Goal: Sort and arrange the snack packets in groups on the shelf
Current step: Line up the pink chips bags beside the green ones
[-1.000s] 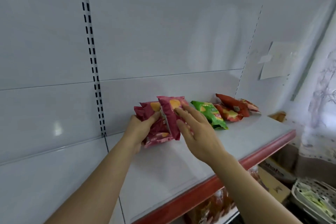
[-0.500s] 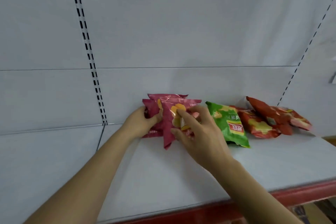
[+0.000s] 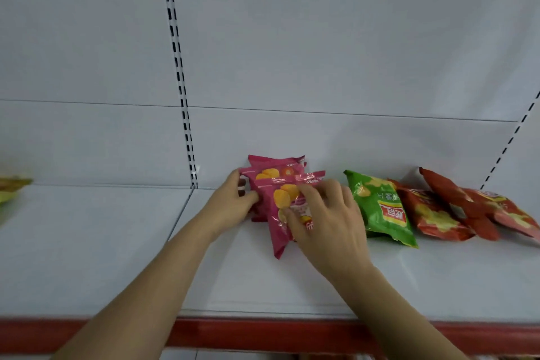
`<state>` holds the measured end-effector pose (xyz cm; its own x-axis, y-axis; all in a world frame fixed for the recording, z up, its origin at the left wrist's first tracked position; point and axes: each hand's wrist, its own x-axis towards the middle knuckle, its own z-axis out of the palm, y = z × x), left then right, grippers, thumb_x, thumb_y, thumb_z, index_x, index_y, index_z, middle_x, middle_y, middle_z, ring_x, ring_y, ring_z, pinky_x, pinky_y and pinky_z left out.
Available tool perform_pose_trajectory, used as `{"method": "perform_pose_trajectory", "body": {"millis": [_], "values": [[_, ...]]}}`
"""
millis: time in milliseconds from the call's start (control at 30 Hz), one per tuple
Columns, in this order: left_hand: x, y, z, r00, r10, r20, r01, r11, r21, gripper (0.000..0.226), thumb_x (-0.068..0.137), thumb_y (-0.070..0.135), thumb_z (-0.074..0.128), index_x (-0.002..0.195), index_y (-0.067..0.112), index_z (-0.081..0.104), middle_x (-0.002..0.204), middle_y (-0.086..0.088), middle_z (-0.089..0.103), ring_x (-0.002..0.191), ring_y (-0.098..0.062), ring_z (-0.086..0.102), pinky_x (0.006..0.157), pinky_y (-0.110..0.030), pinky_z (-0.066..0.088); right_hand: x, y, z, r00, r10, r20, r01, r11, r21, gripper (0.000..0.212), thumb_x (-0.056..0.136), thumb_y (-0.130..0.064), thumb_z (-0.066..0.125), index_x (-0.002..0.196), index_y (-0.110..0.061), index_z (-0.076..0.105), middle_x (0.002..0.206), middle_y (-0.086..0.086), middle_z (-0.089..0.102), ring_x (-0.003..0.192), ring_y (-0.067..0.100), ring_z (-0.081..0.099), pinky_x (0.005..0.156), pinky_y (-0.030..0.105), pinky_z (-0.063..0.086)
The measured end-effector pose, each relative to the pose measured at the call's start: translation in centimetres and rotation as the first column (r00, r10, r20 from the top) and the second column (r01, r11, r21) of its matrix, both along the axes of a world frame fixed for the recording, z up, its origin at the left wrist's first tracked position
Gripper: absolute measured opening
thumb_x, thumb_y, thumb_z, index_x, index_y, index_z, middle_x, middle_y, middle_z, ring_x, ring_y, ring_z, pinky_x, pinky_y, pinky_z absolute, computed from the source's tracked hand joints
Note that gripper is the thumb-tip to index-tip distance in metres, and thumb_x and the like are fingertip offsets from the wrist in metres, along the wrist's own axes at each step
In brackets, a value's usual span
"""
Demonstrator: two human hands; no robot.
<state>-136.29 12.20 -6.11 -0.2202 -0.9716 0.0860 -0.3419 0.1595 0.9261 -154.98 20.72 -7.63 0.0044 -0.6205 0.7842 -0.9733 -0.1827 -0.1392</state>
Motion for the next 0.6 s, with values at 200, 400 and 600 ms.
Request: {"method": "perform_pose_trajectory", "body": {"millis": [200,400,600], "values": [[0.2,1.2,0.6,0.981,0.154,0.121,-0.133,0.977,-0.169,0.056,0.103,0.033,0.057,0.154,0.02,0.04,0.148,-0.002,0.053,0.127,-0.018,0.056,0.098,-0.031,0.045,0.5,0.3,-0.2,0.998,-0.058,-0.017,0.058,0.997,0.046,0.045,0.091,-0.05,0.058,0.12,-0.017,0.067,0.123,0.008,0.06,0.115,0.032,0.054,0.086,0.047,0.051],[1.9,2.7,1.3,0.952,0.186,0.243,-0.092,0.931,-0.353,0.057,0.104,0.034,0.054,0.156,0.016,0.037,0.154,-0.005,0.047,0.139,-0.02,0.047,0.107,-0.03,0.038,2.7,0.9,1.0,0.994,-0.11,-0.022,0.111,0.994,0.012,0.047,0.093,-0.047,0.055,0.126,-0.015,0.066,0.137,0.015,0.056,0.133,0.037,0.046,0.102,0.055,0.044],[7.3,4.8,2.2,0.904,0.218,0.368,0.003,0.857,-0.516,0.059,0.105,0.034,0.052,0.158,0.015,0.034,0.16,-0.004,0.039,0.148,-0.02,0.035,0.117,-0.029,0.029,8.3,1.9,2.7,0.989,-0.138,-0.046,0.142,0.984,0.11,0.058,0.097,-0.055,0.04,0.141,-0.02,0.052,0.158,0.014,0.036,0.149,0.034,0.026,0.116,0.053,0.03]]}}
